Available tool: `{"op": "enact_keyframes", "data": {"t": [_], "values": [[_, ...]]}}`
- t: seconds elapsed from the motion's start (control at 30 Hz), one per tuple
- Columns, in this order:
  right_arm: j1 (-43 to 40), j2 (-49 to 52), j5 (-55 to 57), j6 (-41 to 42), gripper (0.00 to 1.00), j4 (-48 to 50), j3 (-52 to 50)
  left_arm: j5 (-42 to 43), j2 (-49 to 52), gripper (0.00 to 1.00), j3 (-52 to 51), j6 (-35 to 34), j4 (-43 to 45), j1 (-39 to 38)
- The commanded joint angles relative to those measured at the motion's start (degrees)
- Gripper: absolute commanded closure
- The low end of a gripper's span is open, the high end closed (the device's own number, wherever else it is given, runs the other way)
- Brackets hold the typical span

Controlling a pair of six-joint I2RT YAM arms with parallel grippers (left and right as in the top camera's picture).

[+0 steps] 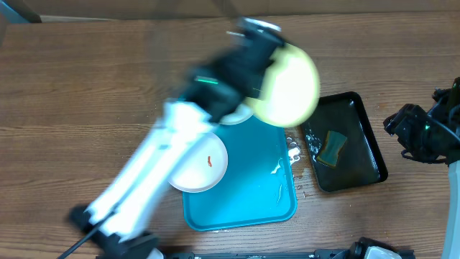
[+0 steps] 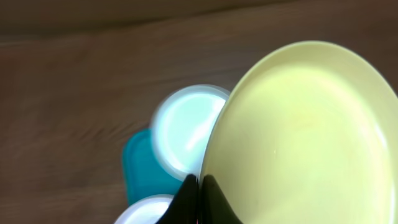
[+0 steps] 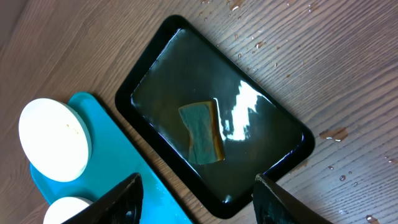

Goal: Clean dirty plates on tray and stack at the side
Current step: 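Lower the yellow plate onto the table left of the tray, release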

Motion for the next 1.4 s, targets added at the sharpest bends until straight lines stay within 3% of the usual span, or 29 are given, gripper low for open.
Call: {"op": "enact_keyframes", "data": {"t": [0.0, 0.17, 0.4, 0.67, 0.93, 1.03, 1.1, 1.13, 1.27, 1.37], "values": [[-0.37, -0.87, -0.96, -1.6, 0.42, 0.2, 0.7, 11.28, -5.51, 0.96, 0.98, -6.99, -8.61, 16.22], [-0.37, -0.87, -4.48, -5.6, 0.42, 0.35, 0.7, 17.05, -5.11, 0.96, -0.68, -6.99, -16.15, 36.37], [-0.37, -0.87, -4.55, -5.6, 0.41, 0.31, 0.7, 18.69, -5.14, 0.96, -14.1, -6.25, -13.44, 56.78], [-0.37, -0.87, -4.55, -5.6, 0.41, 0.31, 0.7, 15.67, -5.11, 0.96, -35.19, -7.37, 2.34, 70.14], [-0.37, -0.87, -4.55, -5.6, 0.41, 0.37, 0.7, 15.43, -5.07, 0.94, -44.68, -5.51, 12.0, 72.06], [-0.37, -0.87, -4.55, -5.6, 0.42, 0.35, 0.7, 15.54, -5.03, 0.85, -45.42, -4.59, 11.8, 71.89], [-0.37, -0.87, -4.55, -5.6, 0.41, 0.33, 0.7, 17.55, -5.11, 0.66, -44.57, -3.34, 11.26, 71.89], [-0.37, -0.87, -4.57, -5.6, 0.41, 0.33, 0.7, 19.85, -5.14, 0.6, -43.8, -2.56, 10.8, 71.8], [-0.37, -0.87, -4.57, -5.6, 0.41, 0.35, 0.7, 34.53, -5.14, 0.3, -39.12, 3.8, 9.14, 69.9], [-0.35, -0.87, -5.07, -6.03, 0.42, 0.35, 0.7, 41.05, -5.14, 0.27, -34.97, 9.75, 6.6, 65.16]]}}
